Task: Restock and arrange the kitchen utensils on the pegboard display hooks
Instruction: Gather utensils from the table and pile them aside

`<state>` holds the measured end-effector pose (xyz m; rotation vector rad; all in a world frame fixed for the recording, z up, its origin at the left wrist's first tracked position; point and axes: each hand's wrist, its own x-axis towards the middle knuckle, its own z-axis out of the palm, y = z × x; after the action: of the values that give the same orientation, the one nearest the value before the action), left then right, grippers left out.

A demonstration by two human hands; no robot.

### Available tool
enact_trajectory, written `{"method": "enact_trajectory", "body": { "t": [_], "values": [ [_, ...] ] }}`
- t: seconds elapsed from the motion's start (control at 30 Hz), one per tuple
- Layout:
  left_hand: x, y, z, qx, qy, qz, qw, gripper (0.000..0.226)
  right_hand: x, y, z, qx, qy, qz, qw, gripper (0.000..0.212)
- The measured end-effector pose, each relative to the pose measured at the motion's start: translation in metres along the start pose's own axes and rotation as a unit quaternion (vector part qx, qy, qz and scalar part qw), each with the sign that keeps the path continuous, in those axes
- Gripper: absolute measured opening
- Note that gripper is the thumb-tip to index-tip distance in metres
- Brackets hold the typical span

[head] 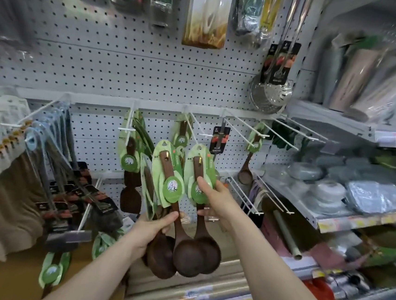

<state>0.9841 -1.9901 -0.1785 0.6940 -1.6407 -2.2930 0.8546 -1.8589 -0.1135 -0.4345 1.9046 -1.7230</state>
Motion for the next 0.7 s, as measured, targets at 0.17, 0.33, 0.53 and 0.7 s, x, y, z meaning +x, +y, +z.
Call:
{"method": "enact_trajectory", "body": {
  "t": [0.17,0.33,0.53,0.7],
  "values": [
    [0.013,0.008,-0.019,-0.02,-0.005,0.019,1.0,0.043,0.02,0.003,0.012,0.016,0.006,0.007,1.0,0.047],
    [0.023,0.01,-0.025,-0.004,-0.015,0.018,1.0,0.05,0.03,0.017,0.012,0.032,0.016,0.006,0.999,0.036],
    [0.043,0.01,-0.021,0.016,-0.008,0.013,1.0,0.039,0.081,0.007,0.003,-0.04,0.023,-0.006,0.999,0.057],
    [0.064,0.016,-0.008,-0.008,-0.003,-0.002,1.0,0.055,0.143,-0.017,-0.005,-0.164,0.077,-0.044,0.983,0.051]
  ]
}}
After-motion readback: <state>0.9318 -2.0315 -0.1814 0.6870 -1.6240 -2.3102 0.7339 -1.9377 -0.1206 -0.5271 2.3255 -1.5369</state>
